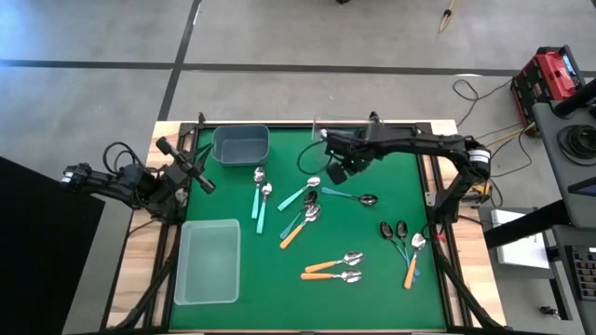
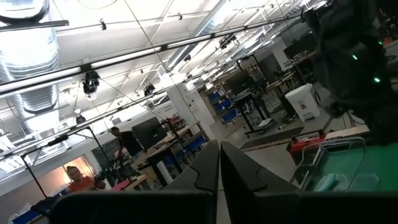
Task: Sort silverware by color (type)
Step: Adjust the transparent bin
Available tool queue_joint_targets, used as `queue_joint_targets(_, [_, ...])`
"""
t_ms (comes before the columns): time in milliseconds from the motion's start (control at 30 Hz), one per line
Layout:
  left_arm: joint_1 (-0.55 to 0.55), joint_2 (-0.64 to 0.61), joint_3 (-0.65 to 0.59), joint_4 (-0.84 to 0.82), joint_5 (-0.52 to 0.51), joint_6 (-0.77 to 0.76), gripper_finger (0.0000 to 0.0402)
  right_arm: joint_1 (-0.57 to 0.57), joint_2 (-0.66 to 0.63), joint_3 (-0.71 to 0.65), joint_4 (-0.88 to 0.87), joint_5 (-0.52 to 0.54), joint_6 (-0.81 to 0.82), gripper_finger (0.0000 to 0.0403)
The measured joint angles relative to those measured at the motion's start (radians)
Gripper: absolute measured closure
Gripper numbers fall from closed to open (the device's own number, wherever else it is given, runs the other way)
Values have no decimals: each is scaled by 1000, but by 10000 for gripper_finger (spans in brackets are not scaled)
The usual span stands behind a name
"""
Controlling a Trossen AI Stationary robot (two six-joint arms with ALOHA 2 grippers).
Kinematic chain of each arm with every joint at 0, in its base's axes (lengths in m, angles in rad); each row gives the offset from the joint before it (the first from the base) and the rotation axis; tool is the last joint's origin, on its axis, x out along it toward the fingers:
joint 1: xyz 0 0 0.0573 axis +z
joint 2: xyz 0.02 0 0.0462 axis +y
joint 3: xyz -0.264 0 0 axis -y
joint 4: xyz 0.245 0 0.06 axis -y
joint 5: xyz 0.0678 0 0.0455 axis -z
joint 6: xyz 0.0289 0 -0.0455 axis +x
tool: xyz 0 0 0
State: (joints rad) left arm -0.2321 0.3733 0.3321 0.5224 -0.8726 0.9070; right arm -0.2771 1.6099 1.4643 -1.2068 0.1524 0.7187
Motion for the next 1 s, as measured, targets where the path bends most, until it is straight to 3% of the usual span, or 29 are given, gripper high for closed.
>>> queue_joint_targets(433, [0, 0, 0, 0, 0, 0, 401, -152, -5, -292, 4, 74, 94, 390])
queue_joint_targets(833, [0, 0, 0, -1, 0, 0, 401, -248, -6, -279, 31, 156, 47, 390])
queue_joint_targets(1000, [0, 0, 0, -2, 0, 0, 401, -249, -6, -275, 42, 249, 40, 390])
